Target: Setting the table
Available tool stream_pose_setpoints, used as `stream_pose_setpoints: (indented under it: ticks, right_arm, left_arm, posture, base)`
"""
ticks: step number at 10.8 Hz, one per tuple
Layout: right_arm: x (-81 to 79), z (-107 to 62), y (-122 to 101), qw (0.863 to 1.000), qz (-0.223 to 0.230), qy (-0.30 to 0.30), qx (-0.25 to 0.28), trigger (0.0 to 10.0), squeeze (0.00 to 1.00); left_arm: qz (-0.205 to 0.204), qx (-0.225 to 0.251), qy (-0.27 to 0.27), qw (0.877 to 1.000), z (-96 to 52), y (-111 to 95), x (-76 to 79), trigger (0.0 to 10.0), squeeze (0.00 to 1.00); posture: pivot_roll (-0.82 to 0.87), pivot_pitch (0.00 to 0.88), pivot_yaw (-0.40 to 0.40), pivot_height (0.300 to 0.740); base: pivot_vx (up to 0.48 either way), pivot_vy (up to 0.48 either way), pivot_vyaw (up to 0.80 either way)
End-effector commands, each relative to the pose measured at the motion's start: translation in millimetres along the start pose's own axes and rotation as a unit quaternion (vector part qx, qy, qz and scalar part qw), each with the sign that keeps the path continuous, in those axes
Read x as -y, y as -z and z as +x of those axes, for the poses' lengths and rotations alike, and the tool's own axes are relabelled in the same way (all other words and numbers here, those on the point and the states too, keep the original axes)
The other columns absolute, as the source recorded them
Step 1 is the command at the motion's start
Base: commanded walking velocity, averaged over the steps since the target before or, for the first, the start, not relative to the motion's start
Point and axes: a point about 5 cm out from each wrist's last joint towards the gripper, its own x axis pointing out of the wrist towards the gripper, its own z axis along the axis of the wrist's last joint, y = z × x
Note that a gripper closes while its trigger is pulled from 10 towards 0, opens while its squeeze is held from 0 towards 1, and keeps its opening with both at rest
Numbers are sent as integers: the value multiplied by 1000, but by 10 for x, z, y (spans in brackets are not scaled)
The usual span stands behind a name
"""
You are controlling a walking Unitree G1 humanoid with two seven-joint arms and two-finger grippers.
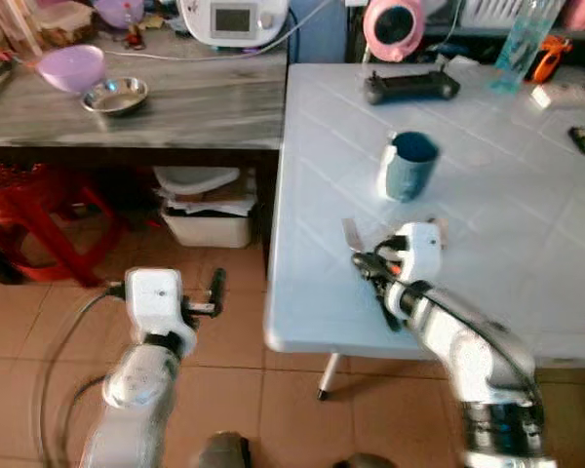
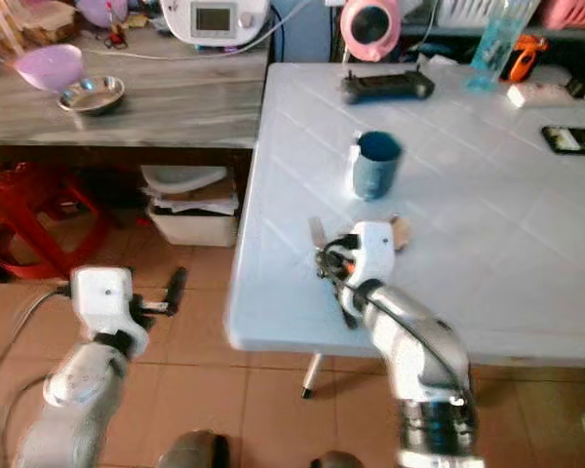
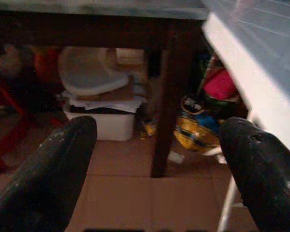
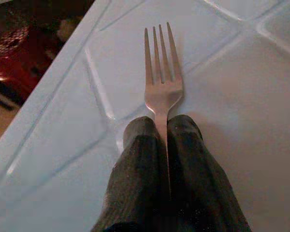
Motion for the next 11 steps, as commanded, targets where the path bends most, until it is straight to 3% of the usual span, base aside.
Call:
stream_pose_setpoints:
  ticks: [1, 4, 6, 8, 11]
  right_arm:
    - [-28, 31, 169, 999, 2, 0, -32, 0, 0]
    - [84, 13, 232, 998, 2, 41, -45, 0, 0]
    - [50, 0, 151, 999, 27, 32, -2, 0, 0]
    - [70, -7, -82, 995, 7, 58, 86, 0, 0]
    - [20, -6, -210, 987, -33, 56, 146, 0, 0]
  left_arm:
    - [-1, 8, -4, 1000, 26, -26, 1, 10000, 0]
    - [-10, 19, 9, 1000, 59, -42, 73, 10000, 0]
    - [-11, 22, 16, 1000, 61, -38, 82, 10000, 0]
    - [-11, 31, 23, 999, 78, -61, 101, 10000, 0]
    - [-14, 46, 33, 998, 132, -104, 137, 10000, 0]
  posture:
    - [23, 75, 50, 740]
    - [15, 65, 46, 740]
    - [8, 59, 49, 740]
    - [5, 55, 48, 740]
    - [5, 49, 38, 740]
  base:
    - [0, 480, 0]
    - [0, 469, 0]
    - [0, 467, 0]
    - [0, 443, 0]
    - [409, 174, 0]
